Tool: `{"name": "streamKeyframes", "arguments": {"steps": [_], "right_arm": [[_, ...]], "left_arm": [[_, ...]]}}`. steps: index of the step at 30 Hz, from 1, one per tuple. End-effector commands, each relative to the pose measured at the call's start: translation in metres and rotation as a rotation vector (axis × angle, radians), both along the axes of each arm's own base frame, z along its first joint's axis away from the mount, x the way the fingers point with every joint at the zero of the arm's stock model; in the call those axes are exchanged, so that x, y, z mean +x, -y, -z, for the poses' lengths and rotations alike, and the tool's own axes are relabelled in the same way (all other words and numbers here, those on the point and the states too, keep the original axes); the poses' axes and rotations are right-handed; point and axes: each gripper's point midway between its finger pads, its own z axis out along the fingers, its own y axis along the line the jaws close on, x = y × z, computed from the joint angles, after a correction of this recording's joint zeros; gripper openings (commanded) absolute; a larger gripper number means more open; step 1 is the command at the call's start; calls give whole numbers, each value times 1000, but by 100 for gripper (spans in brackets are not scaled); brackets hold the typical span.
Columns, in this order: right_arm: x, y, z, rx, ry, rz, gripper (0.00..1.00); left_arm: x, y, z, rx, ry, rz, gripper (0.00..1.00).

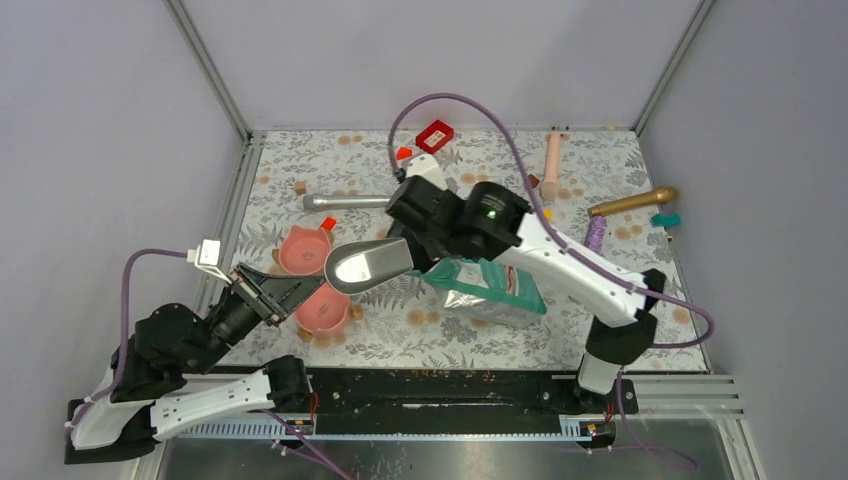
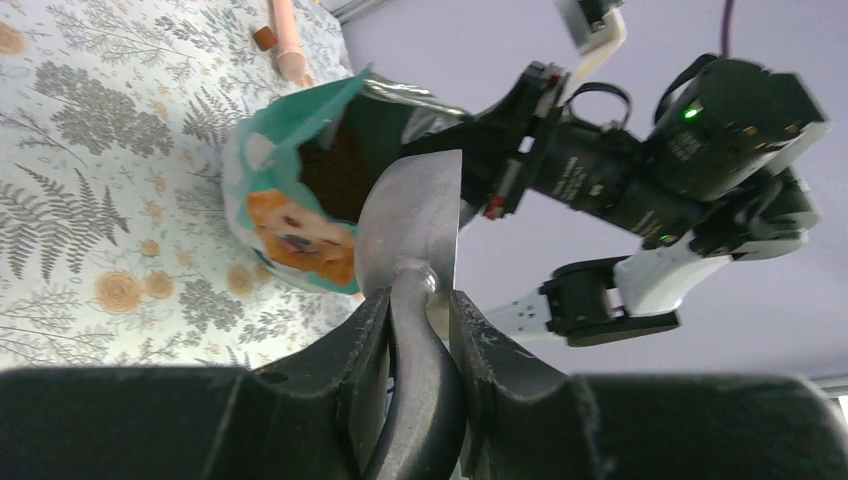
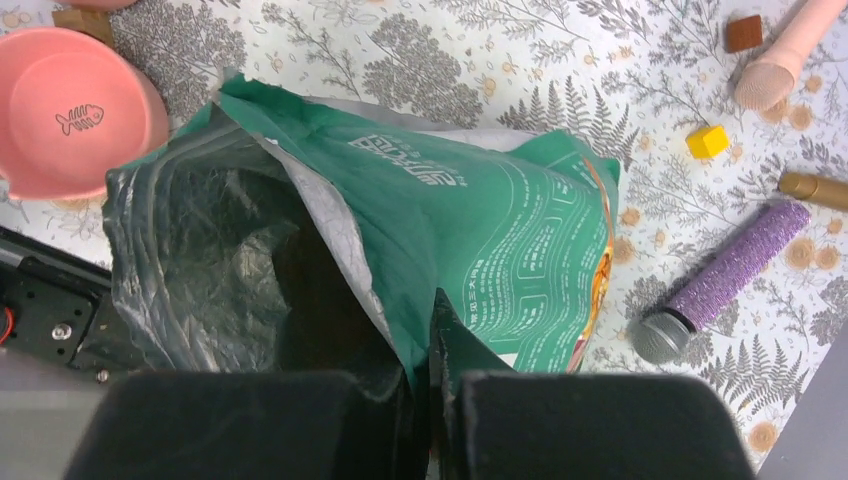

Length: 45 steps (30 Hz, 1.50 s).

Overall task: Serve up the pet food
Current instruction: Collect the pet food from the pet food bag.

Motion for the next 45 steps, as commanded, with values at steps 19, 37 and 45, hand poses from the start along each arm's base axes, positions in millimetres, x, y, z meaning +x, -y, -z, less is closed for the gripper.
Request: {"name": "streamKeyframes", "arguments": {"steps": [19, 37, 45], "right_arm": [[-8, -49, -12, 72, 150, -3, 0], [-7, -38, -4, 82, 171, 36, 0], [-8, -50, -1, 368, 162, 168, 0]], "left_arm": [[29, 1, 13, 222, -342, -275, 0], [63, 81, 121, 683, -606, -23, 0], [73, 145, 133, 396, -535, 131, 0]]}}
